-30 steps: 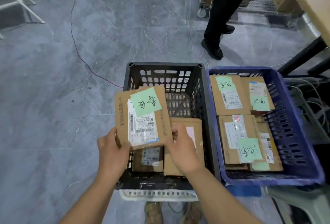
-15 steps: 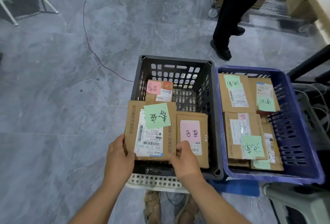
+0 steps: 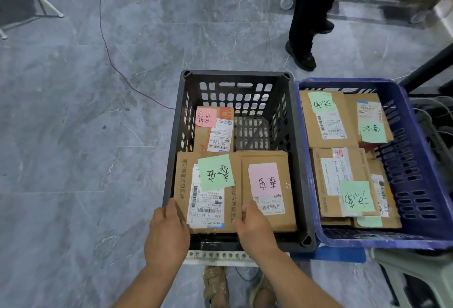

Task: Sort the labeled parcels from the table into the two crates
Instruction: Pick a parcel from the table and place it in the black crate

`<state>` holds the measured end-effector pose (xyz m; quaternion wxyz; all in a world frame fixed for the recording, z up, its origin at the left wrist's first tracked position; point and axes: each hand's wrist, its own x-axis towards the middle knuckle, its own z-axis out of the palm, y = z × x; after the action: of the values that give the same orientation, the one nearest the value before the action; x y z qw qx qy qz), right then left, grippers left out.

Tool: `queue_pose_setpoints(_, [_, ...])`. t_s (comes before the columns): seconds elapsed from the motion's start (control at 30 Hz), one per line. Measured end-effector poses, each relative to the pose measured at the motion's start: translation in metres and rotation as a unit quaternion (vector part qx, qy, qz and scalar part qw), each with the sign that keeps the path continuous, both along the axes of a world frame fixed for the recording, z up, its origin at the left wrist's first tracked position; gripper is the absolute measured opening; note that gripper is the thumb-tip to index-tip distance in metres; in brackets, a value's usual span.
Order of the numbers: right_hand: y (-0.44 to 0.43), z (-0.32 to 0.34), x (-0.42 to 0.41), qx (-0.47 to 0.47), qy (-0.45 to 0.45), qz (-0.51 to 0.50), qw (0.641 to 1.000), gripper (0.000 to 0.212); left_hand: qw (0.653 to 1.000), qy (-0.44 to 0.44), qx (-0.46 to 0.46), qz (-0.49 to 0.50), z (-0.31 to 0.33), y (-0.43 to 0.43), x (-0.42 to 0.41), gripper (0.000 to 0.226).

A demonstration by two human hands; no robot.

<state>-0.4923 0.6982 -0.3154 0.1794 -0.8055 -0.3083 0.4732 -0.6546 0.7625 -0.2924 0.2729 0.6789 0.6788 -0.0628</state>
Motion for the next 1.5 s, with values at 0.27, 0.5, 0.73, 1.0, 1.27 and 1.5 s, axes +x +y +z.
queue_pose_setpoints(0.27, [0.019,-0.022,-0.003,-0.038,-0.105,0.103,0.988,0.029,0.972,0.188,-0.002,-0.143,-0.021,0.013,0.009,0.064])
queue_pose_setpoints(0.5, [0.040,-0.017,0.004,-0.048,-0.142,0.174,0.973,0.038,0.966,0.150,0.020,-0.208,-0.036,0.023,0.021,0.037])
queue_pose_setpoints(0.73, [0.080,-0.014,0.098,0.005,-0.289,0.171,0.942,0.058,0.956,0.045,0.080,-0.278,-0.043,0.086,0.059,0.065])
queue_pose_setpoints(1.0, [0.086,-0.026,0.127,-0.051,-0.269,0.275,0.921,0.070,0.945,0.116,-0.086,-0.294,-0.069,0.101,0.075,0.067])
queue_pose_setpoints(1.27, [0.069,-0.030,0.117,-0.064,-0.236,0.271,0.931,0.075,0.936,0.127,-0.115,-0.308,-0.083,0.091,0.068,0.076])
queue_pose_setpoints(1.5, [0.062,-0.007,0.114,-0.049,-0.259,0.269,0.926,0.077,0.952,0.067,-0.072,-0.289,-0.052,0.088,0.070,0.071])
